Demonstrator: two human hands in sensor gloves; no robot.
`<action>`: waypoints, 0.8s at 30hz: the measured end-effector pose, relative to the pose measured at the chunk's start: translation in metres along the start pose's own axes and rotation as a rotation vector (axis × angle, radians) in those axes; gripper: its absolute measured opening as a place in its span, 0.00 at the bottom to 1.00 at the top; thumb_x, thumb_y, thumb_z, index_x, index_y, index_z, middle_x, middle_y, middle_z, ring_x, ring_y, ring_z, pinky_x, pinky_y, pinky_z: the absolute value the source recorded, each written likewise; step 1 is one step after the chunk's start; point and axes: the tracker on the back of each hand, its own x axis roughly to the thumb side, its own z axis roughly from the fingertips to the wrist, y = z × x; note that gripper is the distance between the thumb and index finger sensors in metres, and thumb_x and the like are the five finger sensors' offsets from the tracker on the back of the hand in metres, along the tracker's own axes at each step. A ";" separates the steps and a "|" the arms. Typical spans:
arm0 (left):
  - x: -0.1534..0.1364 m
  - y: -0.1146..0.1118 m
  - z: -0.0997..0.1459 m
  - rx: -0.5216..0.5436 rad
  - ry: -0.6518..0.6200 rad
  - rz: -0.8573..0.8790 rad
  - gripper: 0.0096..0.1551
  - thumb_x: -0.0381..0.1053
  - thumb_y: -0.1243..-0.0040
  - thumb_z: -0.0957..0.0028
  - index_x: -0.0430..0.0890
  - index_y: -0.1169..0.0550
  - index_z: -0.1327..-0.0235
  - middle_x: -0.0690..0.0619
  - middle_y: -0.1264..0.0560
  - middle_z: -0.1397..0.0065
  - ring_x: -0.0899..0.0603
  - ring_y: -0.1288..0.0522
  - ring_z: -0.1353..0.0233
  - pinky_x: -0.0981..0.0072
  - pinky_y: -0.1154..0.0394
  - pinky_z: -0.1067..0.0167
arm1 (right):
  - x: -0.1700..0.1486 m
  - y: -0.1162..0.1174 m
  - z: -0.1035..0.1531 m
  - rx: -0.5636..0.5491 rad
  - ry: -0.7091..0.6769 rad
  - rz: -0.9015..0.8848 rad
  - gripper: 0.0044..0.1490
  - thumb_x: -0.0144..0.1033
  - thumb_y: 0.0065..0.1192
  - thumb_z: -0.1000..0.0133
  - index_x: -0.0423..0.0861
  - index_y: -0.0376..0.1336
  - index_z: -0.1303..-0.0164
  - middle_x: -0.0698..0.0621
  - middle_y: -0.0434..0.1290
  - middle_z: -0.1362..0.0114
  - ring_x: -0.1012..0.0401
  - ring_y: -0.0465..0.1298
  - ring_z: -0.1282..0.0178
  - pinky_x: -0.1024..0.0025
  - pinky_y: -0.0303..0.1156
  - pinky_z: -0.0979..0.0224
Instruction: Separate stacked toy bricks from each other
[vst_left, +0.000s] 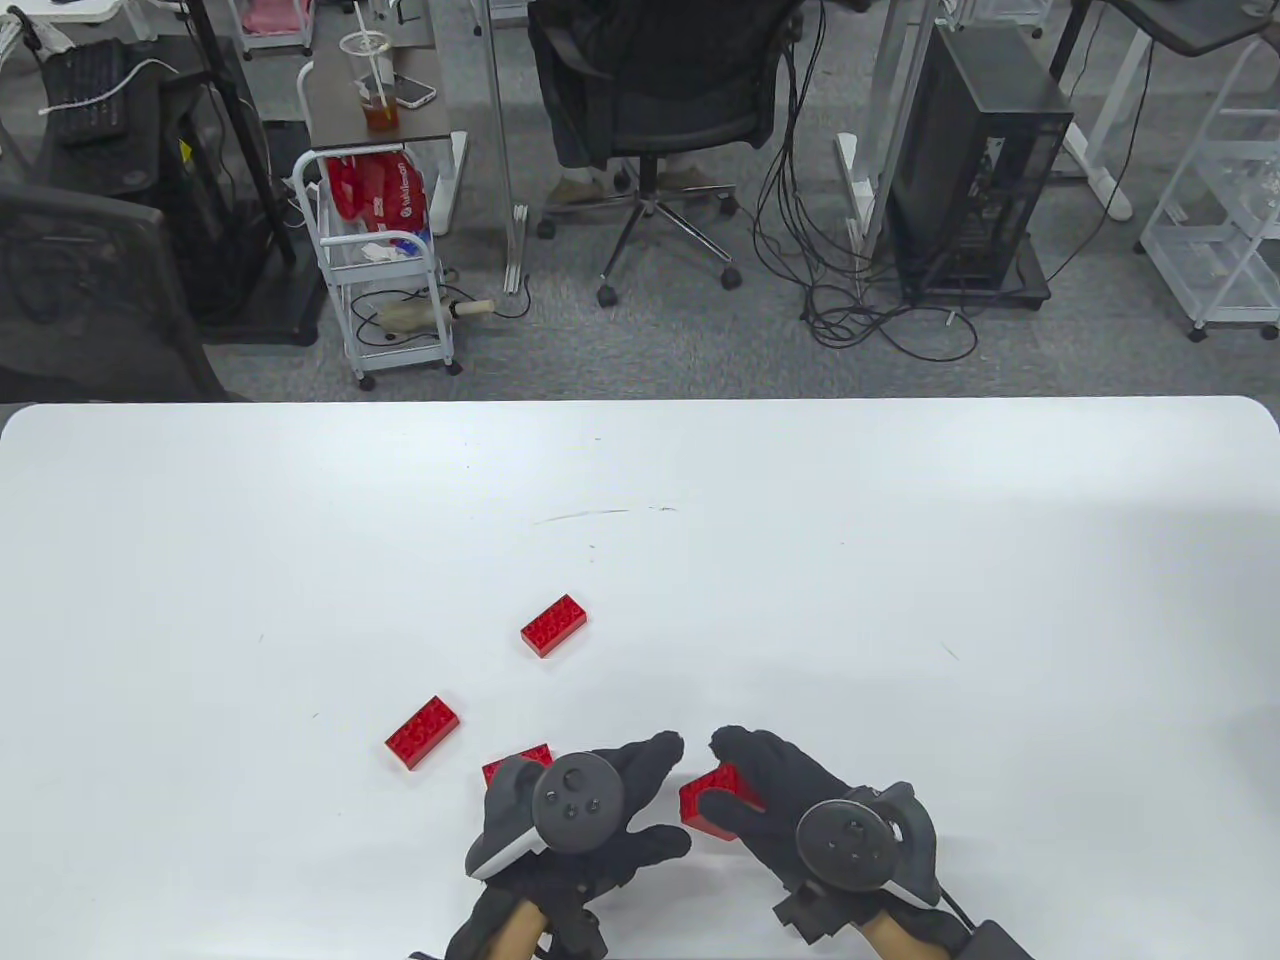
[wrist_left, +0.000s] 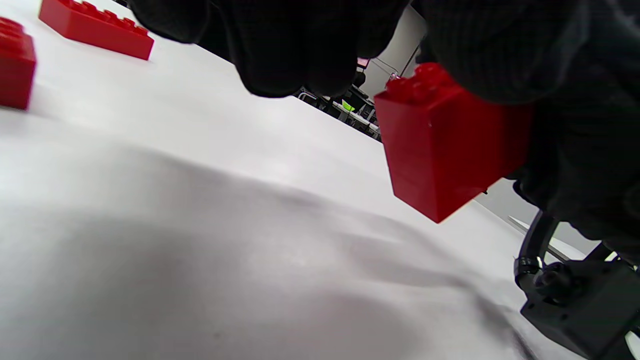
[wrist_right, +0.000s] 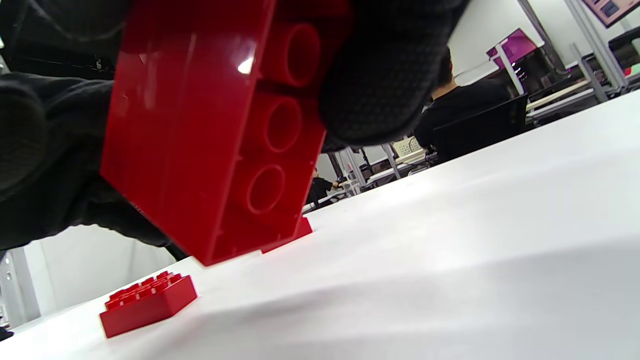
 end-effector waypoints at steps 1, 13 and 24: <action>0.001 -0.001 -0.001 0.000 -0.004 0.005 0.54 0.69 0.41 0.59 0.51 0.37 0.17 0.51 0.29 0.19 0.41 0.26 0.23 0.40 0.35 0.25 | 0.000 0.000 0.000 0.002 -0.004 -0.009 0.44 0.69 0.47 0.47 0.52 0.59 0.27 0.50 0.75 0.32 0.58 0.85 0.42 0.67 0.88 0.42; 0.014 -0.011 -0.001 0.102 -0.012 -0.012 0.48 0.63 0.39 0.55 0.47 0.35 0.20 0.52 0.24 0.24 0.43 0.19 0.30 0.44 0.29 0.28 | 0.007 0.006 0.001 0.045 -0.026 -0.070 0.47 0.67 0.50 0.46 0.49 0.54 0.21 0.48 0.70 0.26 0.54 0.81 0.33 0.62 0.84 0.34; 0.019 -0.010 0.002 0.179 0.021 -0.125 0.47 0.62 0.40 0.55 0.51 0.36 0.19 0.55 0.24 0.23 0.45 0.19 0.30 0.44 0.30 0.27 | 0.008 0.004 0.001 0.050 -0.058 -0.096 0.45 0.56 0.57 0.45 0.49 0.52 0.20 0.44 0.66 0.21 0.52 0.78 0.27 0.61 0.81 0.28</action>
